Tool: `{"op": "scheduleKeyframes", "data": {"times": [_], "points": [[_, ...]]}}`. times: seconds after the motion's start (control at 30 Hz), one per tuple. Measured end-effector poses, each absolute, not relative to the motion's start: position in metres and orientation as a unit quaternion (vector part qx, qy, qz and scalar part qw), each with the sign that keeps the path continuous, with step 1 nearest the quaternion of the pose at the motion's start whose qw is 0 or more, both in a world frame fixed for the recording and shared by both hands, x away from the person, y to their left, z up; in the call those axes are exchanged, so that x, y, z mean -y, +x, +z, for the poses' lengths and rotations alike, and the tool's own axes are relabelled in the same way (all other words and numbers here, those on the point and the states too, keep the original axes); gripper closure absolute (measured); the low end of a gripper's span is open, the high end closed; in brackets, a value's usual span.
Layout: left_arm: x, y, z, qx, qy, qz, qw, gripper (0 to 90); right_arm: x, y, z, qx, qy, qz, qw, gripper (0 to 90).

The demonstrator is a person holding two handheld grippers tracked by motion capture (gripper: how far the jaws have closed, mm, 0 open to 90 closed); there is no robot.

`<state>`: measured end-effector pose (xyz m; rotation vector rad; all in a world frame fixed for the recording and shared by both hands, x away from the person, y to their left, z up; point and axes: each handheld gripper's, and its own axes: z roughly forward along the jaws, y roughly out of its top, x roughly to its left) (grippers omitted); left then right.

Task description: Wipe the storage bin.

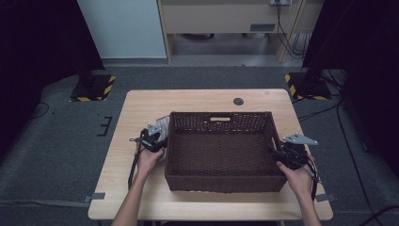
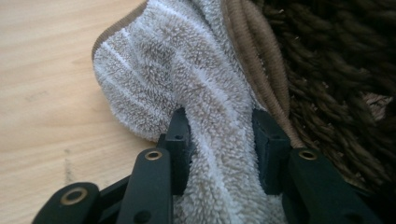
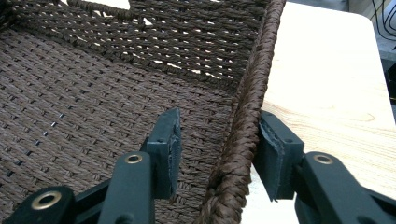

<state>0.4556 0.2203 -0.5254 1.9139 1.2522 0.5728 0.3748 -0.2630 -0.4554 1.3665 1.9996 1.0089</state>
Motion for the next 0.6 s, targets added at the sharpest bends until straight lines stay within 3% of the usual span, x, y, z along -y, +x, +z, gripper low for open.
{"op": "scheduleKeyframes", "data": {"times": [0.17, 0.4, 0.6], "points": [[-0.230, 0.450, -0.512, -0.499, 0.727, 0.238, 0.407, 63.7, 0.263, 0.375, -0.455, -0.736, 0.504, 0.372, 0.256, 54.6], [-0.247, 0.426, -0.453, -0.459, 0.678, 0.261, 0.512, 63.8, 0.263, 0.375, -0.456, -0.736, 0.504, 0.372, 0.257, 54.7], [-0.237, 0.421, -0.447, -0.438, 0.691, 0.257, 0.515, 63.7, 0.263, 0.374, -0.456, -0.737, 0.503, 0.372, 0.257, 54.7]]}}
